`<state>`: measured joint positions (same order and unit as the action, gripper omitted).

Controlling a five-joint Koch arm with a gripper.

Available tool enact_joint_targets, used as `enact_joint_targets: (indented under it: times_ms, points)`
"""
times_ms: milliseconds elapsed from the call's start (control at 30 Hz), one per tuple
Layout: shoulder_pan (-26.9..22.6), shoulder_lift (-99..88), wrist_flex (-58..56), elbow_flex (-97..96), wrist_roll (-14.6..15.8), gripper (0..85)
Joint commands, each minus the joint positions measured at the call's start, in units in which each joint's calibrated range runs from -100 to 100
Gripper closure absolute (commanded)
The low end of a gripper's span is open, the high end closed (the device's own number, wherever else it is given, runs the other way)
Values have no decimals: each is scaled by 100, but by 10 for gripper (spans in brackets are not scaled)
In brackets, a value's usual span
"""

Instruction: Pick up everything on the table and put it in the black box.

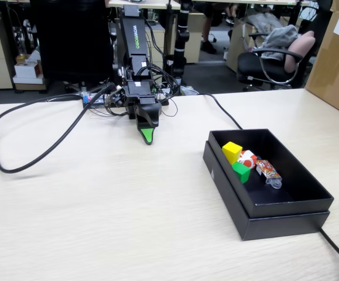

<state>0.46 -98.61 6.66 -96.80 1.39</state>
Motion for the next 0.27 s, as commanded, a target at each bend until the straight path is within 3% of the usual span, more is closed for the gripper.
enact_joint_targets:
  times_ms: [0,233]
  points:
    - [0,33,-316,-30,-5,364]
    - [0,33,-316,-30,-5,364]
